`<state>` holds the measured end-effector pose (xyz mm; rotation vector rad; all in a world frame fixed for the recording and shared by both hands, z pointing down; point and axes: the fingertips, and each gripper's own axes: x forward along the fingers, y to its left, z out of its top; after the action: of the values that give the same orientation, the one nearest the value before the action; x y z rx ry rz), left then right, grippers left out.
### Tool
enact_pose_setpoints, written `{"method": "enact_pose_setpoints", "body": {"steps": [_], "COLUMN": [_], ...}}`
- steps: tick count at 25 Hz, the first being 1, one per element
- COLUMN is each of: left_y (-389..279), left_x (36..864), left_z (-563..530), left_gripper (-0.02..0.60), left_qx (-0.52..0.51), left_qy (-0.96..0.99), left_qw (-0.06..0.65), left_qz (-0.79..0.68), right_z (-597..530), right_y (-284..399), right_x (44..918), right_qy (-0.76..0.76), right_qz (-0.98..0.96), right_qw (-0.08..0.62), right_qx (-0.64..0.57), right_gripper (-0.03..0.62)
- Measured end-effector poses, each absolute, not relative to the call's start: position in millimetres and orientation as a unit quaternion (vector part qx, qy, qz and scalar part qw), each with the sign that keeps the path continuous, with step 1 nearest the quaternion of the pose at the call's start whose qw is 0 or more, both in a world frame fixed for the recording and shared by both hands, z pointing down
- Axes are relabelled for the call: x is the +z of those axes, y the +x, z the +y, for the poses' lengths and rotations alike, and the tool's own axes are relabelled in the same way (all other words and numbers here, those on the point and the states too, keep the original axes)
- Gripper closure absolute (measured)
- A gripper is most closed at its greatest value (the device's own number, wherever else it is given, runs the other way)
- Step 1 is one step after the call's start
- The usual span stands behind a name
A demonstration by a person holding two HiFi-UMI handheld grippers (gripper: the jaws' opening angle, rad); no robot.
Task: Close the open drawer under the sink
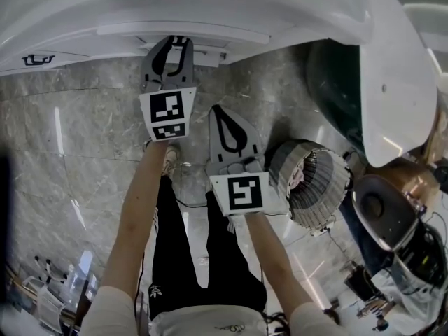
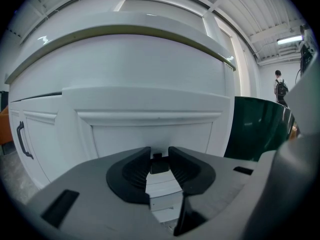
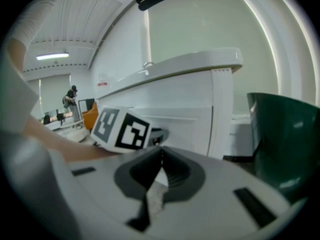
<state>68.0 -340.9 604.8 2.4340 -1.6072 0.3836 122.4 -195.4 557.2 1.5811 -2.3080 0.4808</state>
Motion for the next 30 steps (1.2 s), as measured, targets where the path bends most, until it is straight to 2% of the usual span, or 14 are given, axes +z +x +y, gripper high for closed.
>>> {"method": "enact_pose_setpoints", "body": {"steps": [9, 15, 23, 25, 27, 30], "left_y": [70, 70, 77, 74, 74, 75], "left_x": [605, 605, 569, 555, 535, 493], "left_z": [-339, -338, -329, -323, -316, -308], "left_gripper": [0.445, 0.437, 0.437, 0.479, 0.558, 0.561], "left_qx": [0.129, 0.124, 0.102, 0.099, 0.099, 0.086], "left_qy": [0.828, 0.837, 0.848, 0.846, 0.85, 0.857], "left_qw": [0.085, 0.103, 0.08, 0.076, 0.065, 0.054], "left_qz": [-0.539, -0.523, -0.513, -0.518, -0.514, -0.506], "right_z": [-193, -182, -181, -181, -182, -189], "right_y": [113, 110, 115, 114, 114, 111], "right_x": [553, 552, 532, 519, 502, 467], "right_qy": [0.552, 0.553, 0.575, 0.578, 0.58, 0.584], "right_qz": [-0.803, -0.801, -0.79, -0.79, -0.791, -0.794], "right_qw": [0.151, 0.153, 0.134, 0.123, 0.115, 0.103], "right_qx": [0.167, 0.173, 0.167, 0.163, 0.157, 0.136], "right_gripper": [0.565, 0.565, 0.565, 0.565, 0.565, 0.565]}}
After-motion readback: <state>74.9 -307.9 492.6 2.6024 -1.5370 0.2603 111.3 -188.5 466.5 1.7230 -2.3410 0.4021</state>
